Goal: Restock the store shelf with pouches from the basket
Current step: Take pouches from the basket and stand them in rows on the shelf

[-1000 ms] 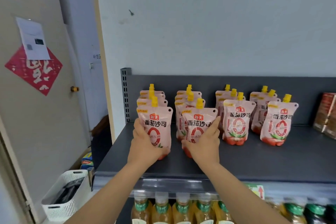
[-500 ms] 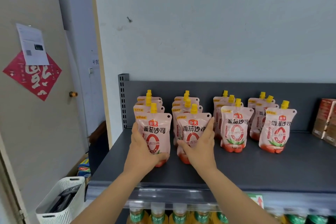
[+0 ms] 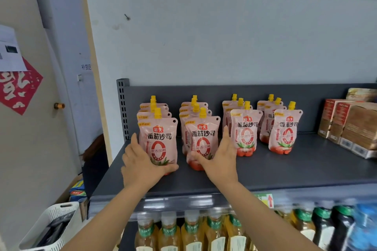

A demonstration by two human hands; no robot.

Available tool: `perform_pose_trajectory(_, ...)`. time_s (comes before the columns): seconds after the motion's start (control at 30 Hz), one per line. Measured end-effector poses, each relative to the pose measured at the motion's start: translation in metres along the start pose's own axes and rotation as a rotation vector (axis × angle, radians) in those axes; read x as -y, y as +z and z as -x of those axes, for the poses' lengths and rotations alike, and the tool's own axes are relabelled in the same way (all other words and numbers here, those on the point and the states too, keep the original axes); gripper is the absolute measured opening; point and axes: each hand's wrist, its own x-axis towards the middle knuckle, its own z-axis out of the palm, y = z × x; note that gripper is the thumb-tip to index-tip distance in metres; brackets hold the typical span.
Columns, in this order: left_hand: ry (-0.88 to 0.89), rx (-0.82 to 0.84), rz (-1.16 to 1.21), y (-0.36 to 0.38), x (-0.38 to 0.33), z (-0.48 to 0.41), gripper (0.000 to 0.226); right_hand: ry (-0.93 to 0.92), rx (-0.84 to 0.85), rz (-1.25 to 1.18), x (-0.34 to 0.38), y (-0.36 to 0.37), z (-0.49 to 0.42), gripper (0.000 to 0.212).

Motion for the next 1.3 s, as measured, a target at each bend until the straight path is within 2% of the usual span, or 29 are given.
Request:
perform_pose_trajectory(0.07,0.006,-0.019,-0.067,-0.008,-0.002,0.007,0.151,-0.038,-0.035,0.111,0.0,-0.013,0.008,0.112)
perform_pose_trajectory(0.17,0.13,-0.095,-0.141,-0.018,-0.009,0.017,0.148,-0.05,-0.064,0.237,0.0,-0.039,0.022,0.102)
perform_pose_trajectory(0.33,0.371,-0.096,-0.141,-0.017,-0.037,0.045,0.137,0.051,-0.142,0.424,-0.017,-0.097,0.054,0.09)
perform_pose_trajectory(0.5,0.65,-0.043,-0.146,0.002,-0.07,0.099,0.128,0.22,-0.159,0.616,-0.06,-0.17,0.1,0.085)
perform_pose_trajectory(0.67,0.818,0.064,-0.162,0.037,-0.101,0.156,0.121,0.453,-0.193,0.73,-0.113,-0.236,0.143,0.084)
perform_pose_trajectory(0.9,0.987,0.227,-0.229,0.124,-0.151,0.227,0.114,0.696,-0.184,0.708,-0.197,-0.294,0.18,0.082)
perform_pose_trajectory(1.13,1.06,0.458,-0.315,0.24,-0.203,0.304,0.111,0.981,-0.063,0.513,-0.306,-0.325,0.198,0.081)
perform_pose_trajectory(1.3,1.076,0.713,-0.316,0.311,-0.213,0.354,0.097,1.095,0.049,0.422,-0.379,-0.333,0.212,0.085)
